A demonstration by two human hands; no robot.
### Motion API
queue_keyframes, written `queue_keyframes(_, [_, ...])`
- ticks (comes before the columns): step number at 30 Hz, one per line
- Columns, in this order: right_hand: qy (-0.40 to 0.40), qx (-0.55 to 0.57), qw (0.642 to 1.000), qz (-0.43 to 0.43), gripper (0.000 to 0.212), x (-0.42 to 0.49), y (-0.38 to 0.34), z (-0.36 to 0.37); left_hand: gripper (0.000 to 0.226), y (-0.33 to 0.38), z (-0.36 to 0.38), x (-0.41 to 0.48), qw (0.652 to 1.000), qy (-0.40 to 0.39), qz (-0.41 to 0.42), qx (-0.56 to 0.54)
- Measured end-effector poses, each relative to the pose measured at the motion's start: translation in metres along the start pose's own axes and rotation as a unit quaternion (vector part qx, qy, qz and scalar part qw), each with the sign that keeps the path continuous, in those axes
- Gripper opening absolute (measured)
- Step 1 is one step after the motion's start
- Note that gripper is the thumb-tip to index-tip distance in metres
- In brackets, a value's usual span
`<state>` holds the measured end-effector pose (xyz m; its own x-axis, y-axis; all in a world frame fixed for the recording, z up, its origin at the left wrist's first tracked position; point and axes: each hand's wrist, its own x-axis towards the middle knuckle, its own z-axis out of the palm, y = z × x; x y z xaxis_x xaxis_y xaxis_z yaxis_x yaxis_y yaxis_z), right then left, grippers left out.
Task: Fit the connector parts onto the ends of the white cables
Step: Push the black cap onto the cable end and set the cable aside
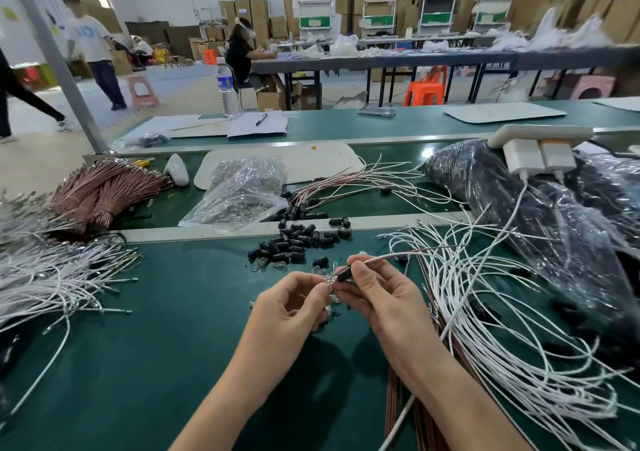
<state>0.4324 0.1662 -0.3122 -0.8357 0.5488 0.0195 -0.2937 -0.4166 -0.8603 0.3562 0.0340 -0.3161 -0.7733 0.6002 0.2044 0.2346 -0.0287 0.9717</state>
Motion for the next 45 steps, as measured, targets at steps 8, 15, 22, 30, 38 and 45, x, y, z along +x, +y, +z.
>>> queue_keyframes(8, [0.002,0.031,1.000,0.003,0.023,0.001,0.002,-0.001,0.021,-0.002,0.001,0.000,1.000,-0.001,0.005,0.009])
queue_keyframes(15, [-0.051,-0.053,0.997,-0.003,0.025,-0.002,0.005,-0.002,0.021,0.002,0.003,-0.003,1.000,0.001,0.008,0.013])
queue_keyframes(22, [-0.063,-0.089,0.994,-0.021,0.025,-0.006,0.003,0.000,0.022,0.006,0.000,-0.006,1.000,0.000,0.018,0.011])
queue_keyframes(30, [-0.062,-0.113,0.991,-0.026,0.029,-0.007,0.003,-0.001,0.017,0.003,-0.003,-0.010,0.977,0.032,0.112,0.177])
queue_keyframes(38, [-0.057,-0.113,0.992,-0.020,0.029,-0.005,0.003,-0.004,0.020,0.002,-0.008,-0.009,0.926,0.042,0.181,0.330])
queue_keyframes(45, [-0.077,-0.102,0.992,-0.004,0.029,-0.005,0.006,-0.003,0.026,0.001,-0.008,-0.009,0.936,0.022,0.168,0.310])
